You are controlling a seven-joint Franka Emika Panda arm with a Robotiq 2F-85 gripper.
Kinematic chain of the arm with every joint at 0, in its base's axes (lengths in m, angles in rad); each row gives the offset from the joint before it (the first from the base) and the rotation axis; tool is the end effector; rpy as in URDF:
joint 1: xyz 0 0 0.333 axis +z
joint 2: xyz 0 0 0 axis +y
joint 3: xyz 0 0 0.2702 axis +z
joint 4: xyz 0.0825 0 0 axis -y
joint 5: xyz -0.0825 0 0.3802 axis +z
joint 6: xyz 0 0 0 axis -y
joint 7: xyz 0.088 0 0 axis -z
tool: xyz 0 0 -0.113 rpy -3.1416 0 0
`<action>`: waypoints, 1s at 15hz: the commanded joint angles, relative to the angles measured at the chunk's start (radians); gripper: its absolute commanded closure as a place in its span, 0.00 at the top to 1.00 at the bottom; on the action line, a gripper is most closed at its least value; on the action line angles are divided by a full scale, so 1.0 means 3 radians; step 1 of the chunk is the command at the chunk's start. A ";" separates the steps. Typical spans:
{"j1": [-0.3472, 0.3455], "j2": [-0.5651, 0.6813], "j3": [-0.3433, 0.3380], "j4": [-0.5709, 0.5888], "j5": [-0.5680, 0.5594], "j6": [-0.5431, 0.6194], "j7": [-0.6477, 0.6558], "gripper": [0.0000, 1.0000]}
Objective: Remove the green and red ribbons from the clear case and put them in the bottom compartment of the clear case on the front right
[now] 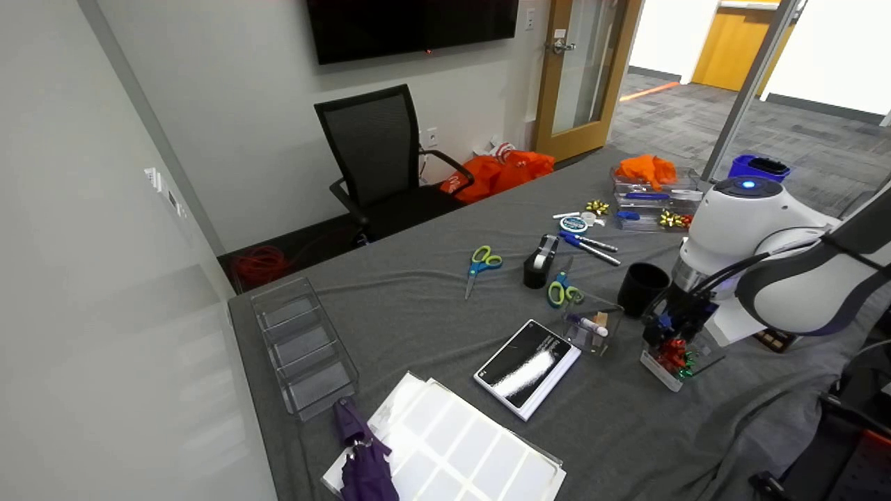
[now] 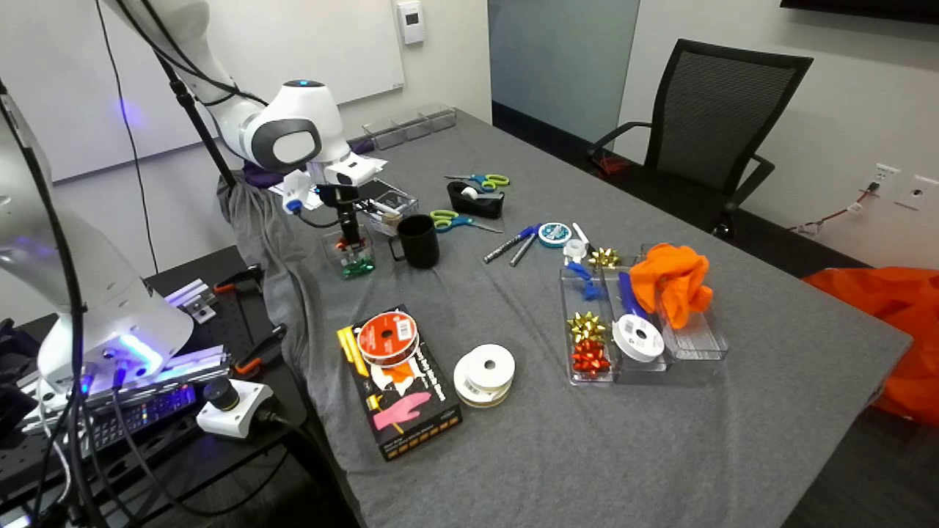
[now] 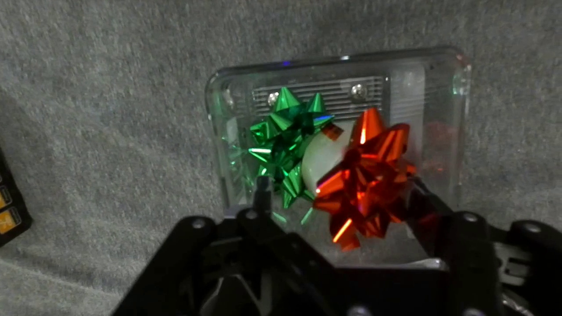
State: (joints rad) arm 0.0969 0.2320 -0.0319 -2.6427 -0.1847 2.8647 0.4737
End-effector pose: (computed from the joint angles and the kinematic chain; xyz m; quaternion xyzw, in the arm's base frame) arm 0.4068 0.0351 0.1179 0.9930 -0.1147 0.0025 0.0288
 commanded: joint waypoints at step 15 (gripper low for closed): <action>-0.0676 -0.0462 0.0980 -0.0183 0.1966 0.0049 -0.1652 0.00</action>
State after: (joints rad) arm -0.0037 0.2093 0.1471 -2.6648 0.2463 2.9453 0.1395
